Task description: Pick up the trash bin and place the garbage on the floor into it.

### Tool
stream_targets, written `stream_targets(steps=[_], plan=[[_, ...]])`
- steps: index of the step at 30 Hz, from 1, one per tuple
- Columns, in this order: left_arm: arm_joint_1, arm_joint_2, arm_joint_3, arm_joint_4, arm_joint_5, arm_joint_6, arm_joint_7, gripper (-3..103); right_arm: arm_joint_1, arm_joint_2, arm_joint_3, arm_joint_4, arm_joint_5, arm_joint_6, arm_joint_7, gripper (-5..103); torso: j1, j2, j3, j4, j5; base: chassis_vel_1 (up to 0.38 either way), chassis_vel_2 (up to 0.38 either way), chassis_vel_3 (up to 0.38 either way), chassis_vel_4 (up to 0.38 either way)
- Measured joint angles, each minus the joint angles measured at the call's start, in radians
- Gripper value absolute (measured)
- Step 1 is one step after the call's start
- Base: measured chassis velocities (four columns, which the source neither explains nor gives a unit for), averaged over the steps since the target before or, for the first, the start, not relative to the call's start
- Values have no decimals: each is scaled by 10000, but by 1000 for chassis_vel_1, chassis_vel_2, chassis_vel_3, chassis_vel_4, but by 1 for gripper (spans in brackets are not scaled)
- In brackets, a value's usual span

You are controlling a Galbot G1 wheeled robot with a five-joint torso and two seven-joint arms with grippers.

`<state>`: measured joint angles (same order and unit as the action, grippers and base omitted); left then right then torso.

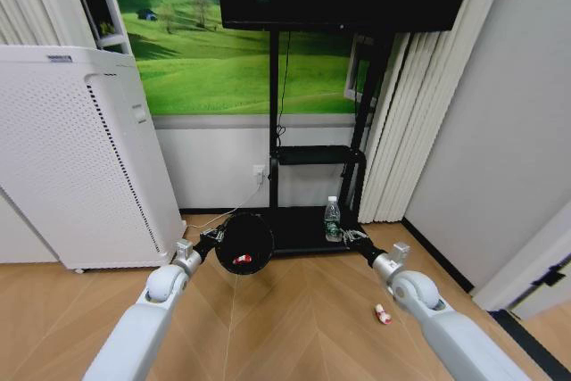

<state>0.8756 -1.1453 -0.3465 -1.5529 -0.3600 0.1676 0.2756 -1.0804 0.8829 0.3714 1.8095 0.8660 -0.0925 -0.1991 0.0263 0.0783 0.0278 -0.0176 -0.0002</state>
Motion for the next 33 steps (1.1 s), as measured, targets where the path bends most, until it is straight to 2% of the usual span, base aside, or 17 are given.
stream_targets(steps=[4, 6, 12, 21, 27, 33], plan=[[-242, -212, 266, 79, 71, -1, -47, 7, -136, 201, -54, 501, -198, -85, 105, 2, 0, 0, 0, -2, 3, 0, 0, 0, 0], [-412, -574, 645, 80, 167, -1, -210, 7, -157, 525, -272, 917, -430, -259, 204, 2, 0, 0, 0, -2, 2, 0, 0, 0, 0], [-558, -1179, 1094, 209, 433, 9, -371, 7, -148, 776, -722, 1181, -864, -364, 123, 2, 0, -1, 0, -1, 3, 0, 0, 0, 0], [-757, -1527, 1391, 324, 572, 63, -411, 7, -343, 1008, -1046, 1256, -1434, -549, -199, 2, 0, 0, 0, -1, 1, 0, 0, 0, 0], [-862, -1660, 1449, 205, 552, 163, -561, 7, -137, 1493, -1550, 918, -2384, -586, 187, 1, 0, 0, 1, 1, 2, 0, 0, 0, 0], [-754, -1634, 1482, -21, 521, 229, -623, 7, -94, 1701, -1638, 788, -2625, -574, 365, 22, 0, 0, 1, 0, 1, 0, 0, 0, 0]])
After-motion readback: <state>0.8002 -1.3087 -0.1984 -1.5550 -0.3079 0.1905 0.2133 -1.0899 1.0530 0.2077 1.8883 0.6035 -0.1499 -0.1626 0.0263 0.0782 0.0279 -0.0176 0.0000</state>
